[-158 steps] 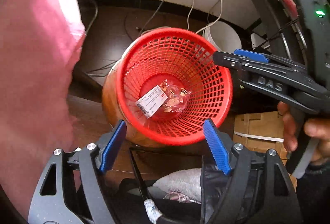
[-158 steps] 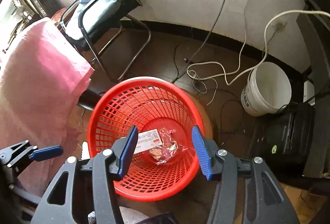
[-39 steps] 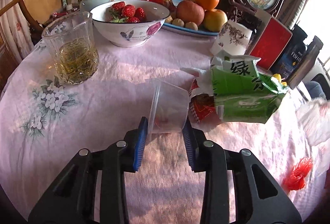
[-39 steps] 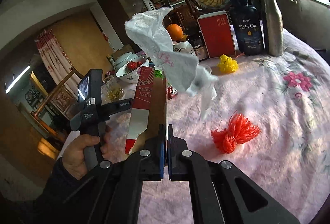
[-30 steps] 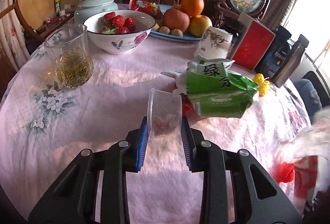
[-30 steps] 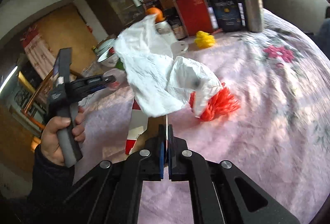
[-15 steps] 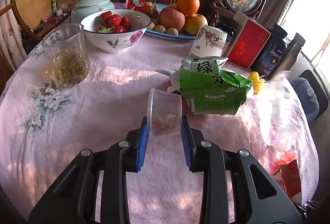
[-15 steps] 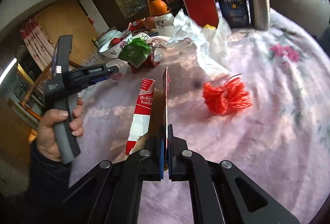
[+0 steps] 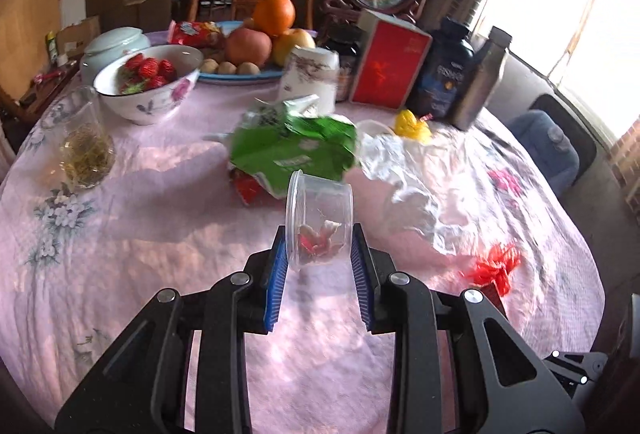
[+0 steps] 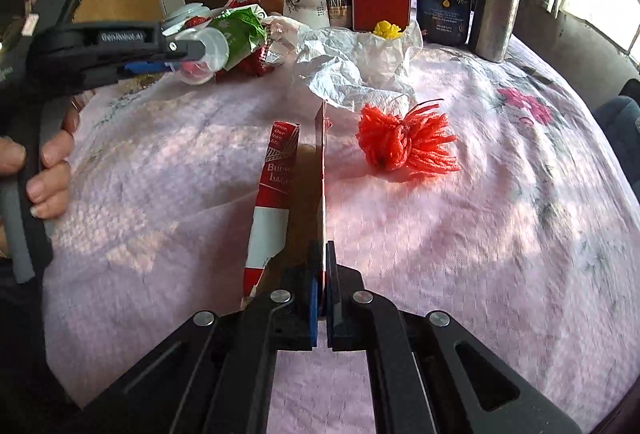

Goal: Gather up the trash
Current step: 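Grasp the red-and-white Budweiser carton with the right tool while the left tool grasps the clear plastic cup, then carry the carton and cup to the red wastebasket and open both tools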

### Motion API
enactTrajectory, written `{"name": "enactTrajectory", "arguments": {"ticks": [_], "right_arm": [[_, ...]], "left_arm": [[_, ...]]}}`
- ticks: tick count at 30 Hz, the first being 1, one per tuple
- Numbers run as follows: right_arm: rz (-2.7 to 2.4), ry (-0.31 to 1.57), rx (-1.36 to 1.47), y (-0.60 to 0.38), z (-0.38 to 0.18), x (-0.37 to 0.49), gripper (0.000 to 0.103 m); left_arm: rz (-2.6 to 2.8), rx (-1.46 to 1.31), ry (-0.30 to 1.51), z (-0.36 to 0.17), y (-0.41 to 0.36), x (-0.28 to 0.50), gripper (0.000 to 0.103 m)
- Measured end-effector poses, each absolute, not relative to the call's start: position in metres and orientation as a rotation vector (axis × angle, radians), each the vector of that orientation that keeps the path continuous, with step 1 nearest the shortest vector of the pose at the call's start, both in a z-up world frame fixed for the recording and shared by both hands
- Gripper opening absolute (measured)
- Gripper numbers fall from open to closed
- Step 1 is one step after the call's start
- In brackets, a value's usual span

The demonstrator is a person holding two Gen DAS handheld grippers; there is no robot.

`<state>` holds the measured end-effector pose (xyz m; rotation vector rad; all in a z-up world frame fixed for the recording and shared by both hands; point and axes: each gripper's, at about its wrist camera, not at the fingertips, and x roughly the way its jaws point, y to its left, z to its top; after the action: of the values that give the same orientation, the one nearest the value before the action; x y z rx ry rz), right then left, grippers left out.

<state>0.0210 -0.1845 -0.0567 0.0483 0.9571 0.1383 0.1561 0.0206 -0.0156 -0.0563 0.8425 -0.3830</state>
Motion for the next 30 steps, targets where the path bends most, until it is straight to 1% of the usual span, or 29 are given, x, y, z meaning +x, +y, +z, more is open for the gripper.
{"name": "enactTrajectory", "arguments": {"ticks": [3,8,13,21,25,30], "right_arm": [[0.126,0.907,0.084,-0.196,-0.043,0.002,0.003],[0.081,0.850,0.124,-0.220,-0.025,-0.037,0.003],[0.018,0.815,0.140,-0.245,-0.018,-0.077,0.003],[-0.091,0.787,0.195,-0.298,-0.019,-0.135,0.003],[-0.175,0.781,0.215,-0.330,-0.020,-0.171,0.003],[-0.309,0.809,0.262,-0.375,-0.032,-0.227,0.003]], "left_arm": [[-0.423,-0.026,0.854,-0.020,0.005,0.149,0.032],[-0.474,0.081,0.812,-0.020,-0.029,0.123,0.032],[-0.557,0.149,0.759,-0.001,-0.061,0.077,0.032],[-0.759,0.239,0.699,0.026,-0.120,-0.006,0.031],[-0.865,0.289,0.694,0.027,-0.162,-0.040,0.031],[-1.037,0.353,0.751,0.014,-0.224,-0.086,0.031]]}}
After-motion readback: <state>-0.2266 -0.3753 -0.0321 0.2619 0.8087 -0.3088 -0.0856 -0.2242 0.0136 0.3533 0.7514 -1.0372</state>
